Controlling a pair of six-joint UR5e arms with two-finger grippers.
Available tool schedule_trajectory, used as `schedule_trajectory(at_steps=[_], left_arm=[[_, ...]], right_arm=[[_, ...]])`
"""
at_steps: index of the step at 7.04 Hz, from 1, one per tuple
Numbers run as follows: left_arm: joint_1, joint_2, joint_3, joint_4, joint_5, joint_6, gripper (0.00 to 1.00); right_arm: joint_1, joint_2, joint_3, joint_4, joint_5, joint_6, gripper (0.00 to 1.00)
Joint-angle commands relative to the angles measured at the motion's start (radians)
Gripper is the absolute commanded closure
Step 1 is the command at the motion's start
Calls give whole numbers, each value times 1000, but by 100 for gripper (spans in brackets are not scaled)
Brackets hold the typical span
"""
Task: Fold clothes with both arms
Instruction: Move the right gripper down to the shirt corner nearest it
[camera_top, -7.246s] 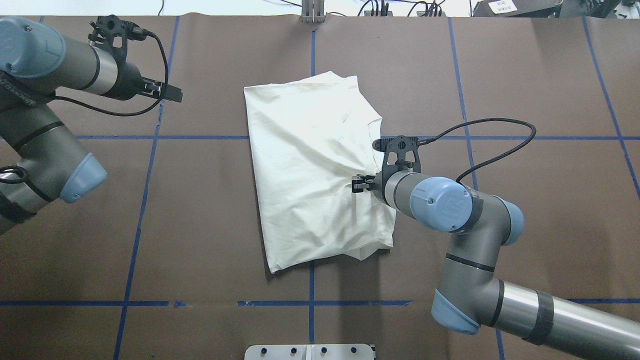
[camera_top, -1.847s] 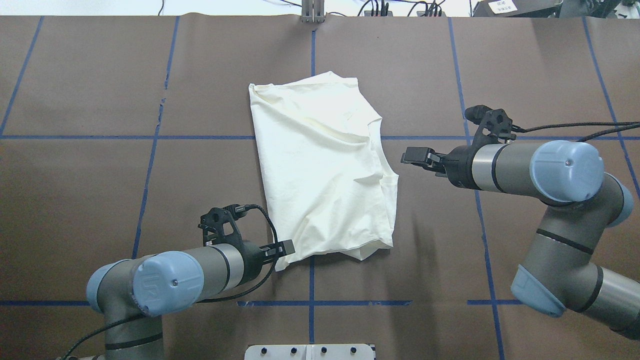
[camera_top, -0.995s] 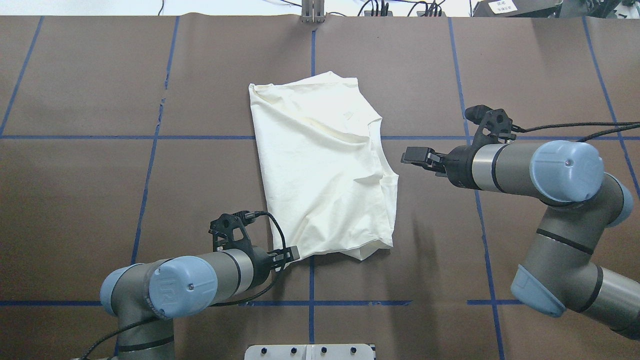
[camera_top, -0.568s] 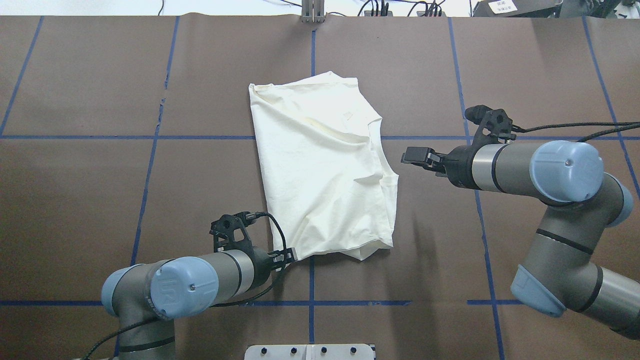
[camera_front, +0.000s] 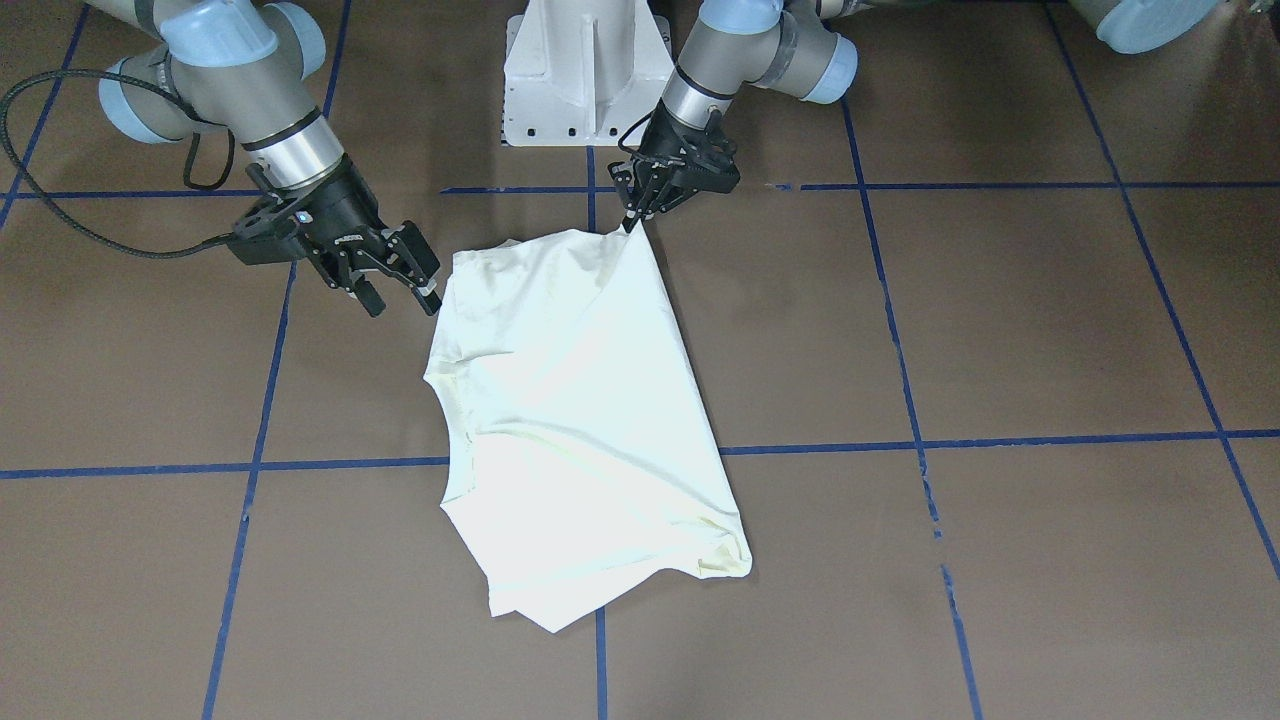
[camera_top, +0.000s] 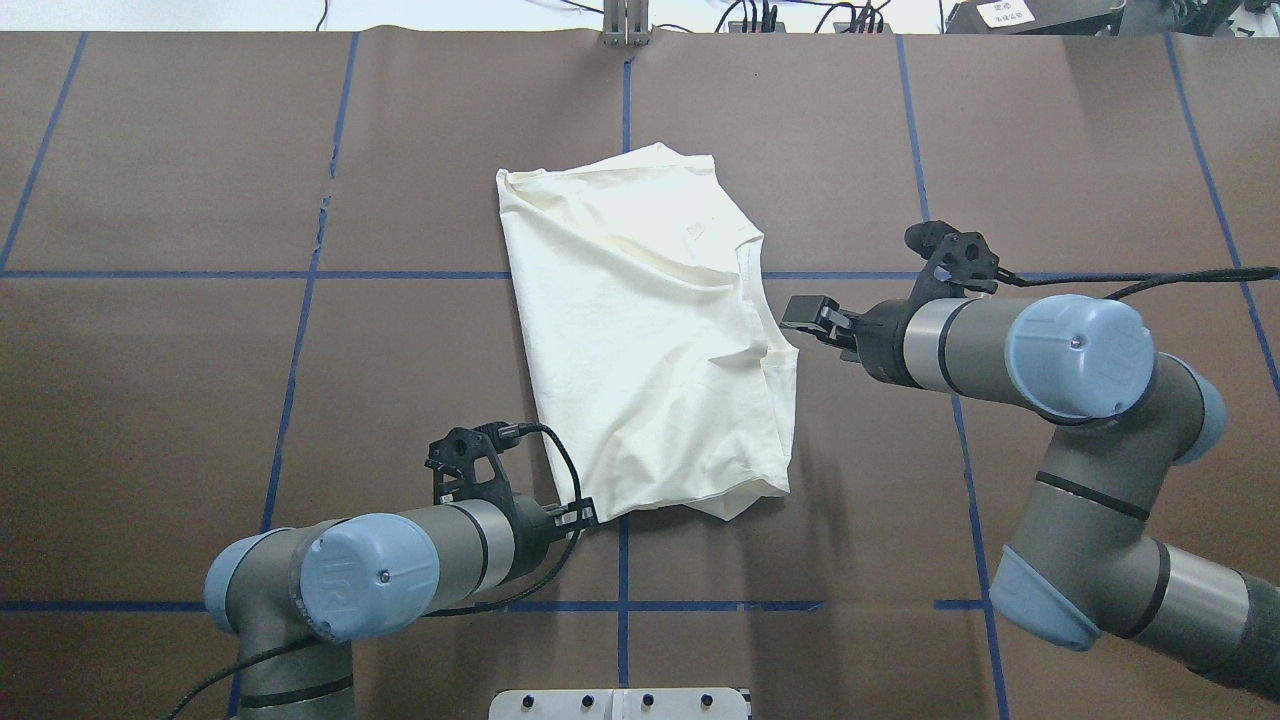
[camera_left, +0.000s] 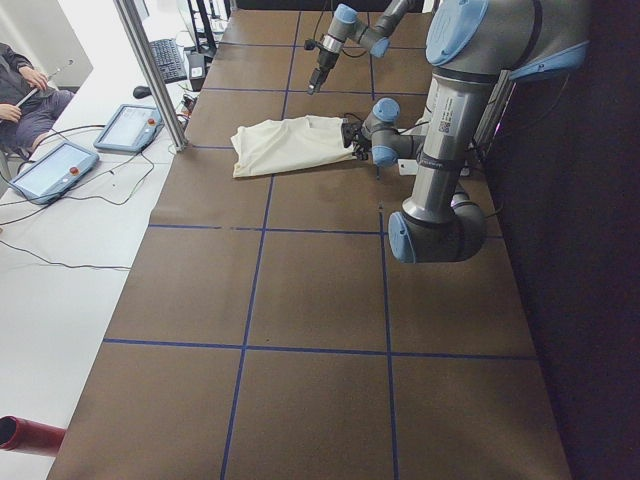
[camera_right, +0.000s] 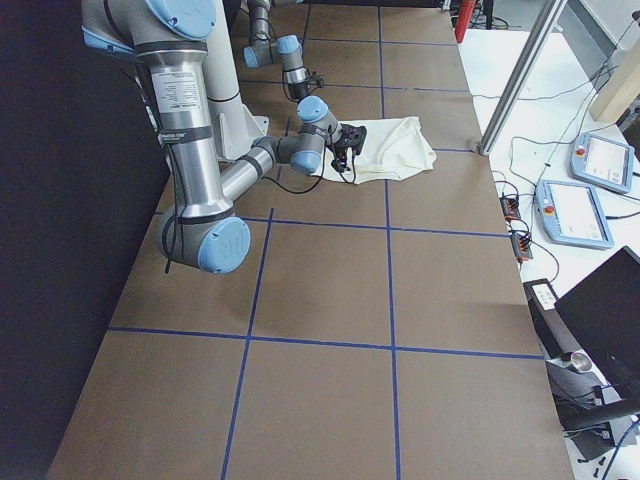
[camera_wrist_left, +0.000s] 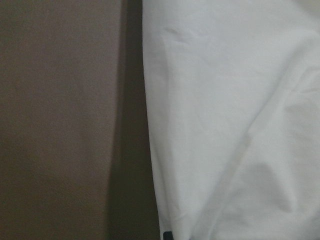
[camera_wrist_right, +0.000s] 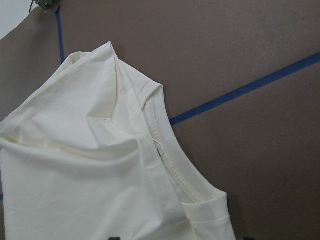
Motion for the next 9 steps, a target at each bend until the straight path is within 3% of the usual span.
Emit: schedule_trajectory(at_steps=[1,2,5,9], left_arm=[[-1,-1,-2,0,0,1,100],[-1,-1,-2,-1,0,1,100],[-1,-1,-2,-1,0,1,100],[-1,-1,-2,-1,-2,1,100]], right_arm=[[-123,89,1,-182,-162,91,11],[-165,89,-2,-234,-199,92,8],[-231,73,-10,-311,-235,98,17],[-251,38,-8,-324,-261,98,19]])
